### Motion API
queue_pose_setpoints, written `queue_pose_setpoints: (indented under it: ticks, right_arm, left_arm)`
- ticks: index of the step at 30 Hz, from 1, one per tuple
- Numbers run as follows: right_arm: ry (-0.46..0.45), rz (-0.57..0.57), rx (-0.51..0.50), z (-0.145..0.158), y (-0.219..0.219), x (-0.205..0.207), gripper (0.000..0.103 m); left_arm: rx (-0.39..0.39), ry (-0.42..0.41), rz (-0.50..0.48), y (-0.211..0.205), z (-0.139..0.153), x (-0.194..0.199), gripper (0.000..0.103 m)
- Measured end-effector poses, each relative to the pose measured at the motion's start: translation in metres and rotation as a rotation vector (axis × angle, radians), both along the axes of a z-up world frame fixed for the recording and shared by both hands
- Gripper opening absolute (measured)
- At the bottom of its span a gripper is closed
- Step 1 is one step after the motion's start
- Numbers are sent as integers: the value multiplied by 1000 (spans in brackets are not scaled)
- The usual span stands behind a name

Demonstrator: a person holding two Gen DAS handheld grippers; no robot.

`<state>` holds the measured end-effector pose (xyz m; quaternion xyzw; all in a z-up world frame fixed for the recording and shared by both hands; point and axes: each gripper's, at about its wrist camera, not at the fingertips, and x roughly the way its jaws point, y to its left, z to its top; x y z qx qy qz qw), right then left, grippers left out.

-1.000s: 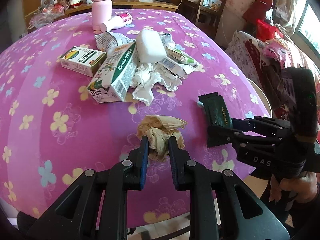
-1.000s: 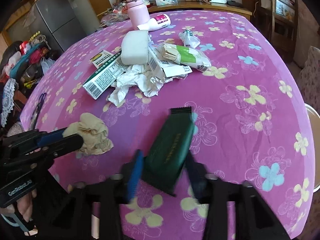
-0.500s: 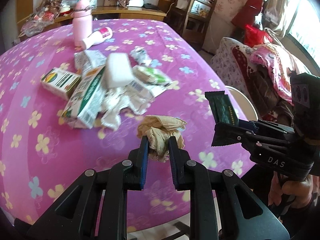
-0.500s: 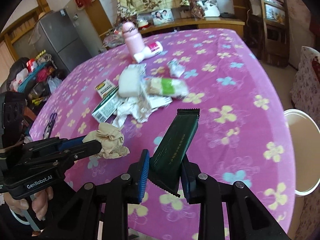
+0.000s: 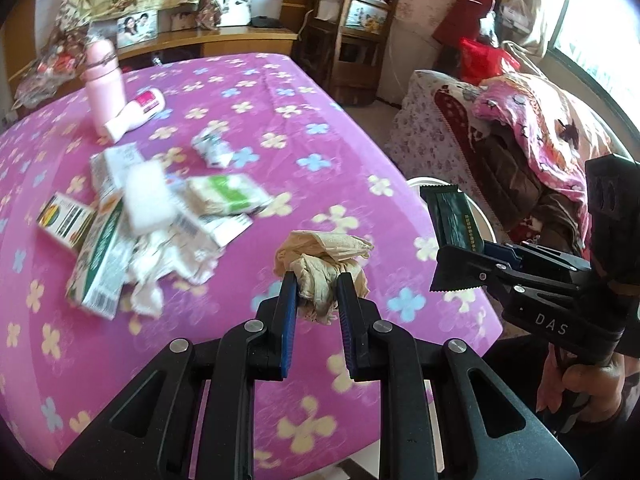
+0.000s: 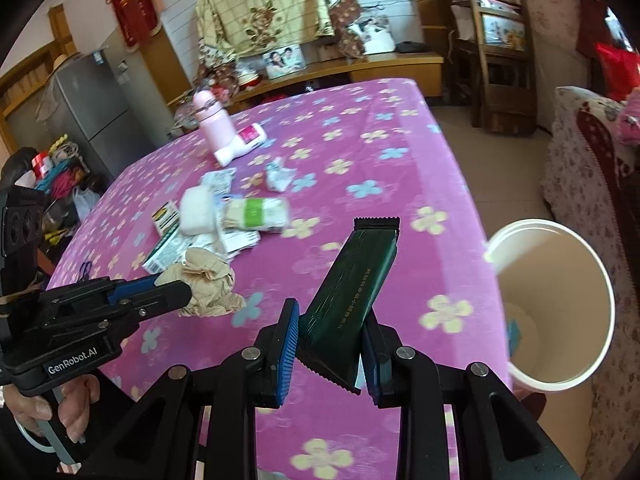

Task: Collect trash
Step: 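Carry both items over the white bucket and open both tools to drop them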

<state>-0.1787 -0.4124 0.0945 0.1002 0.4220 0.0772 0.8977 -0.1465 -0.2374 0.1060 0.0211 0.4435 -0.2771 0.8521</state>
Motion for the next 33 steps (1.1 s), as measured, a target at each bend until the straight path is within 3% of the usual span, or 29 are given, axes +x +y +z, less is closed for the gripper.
queue_pose_setpoints:
  ticks: [17,33]
  right_arm:
    - [18,-181,-15,-6,-105,-11,28]
    - [104,-346,-40,-46,-192,6,28]
  left_arm:
    - [-3,-11,-141,-113,5,17,17]
    - [-1,59,-202,-213,-26,49,17]
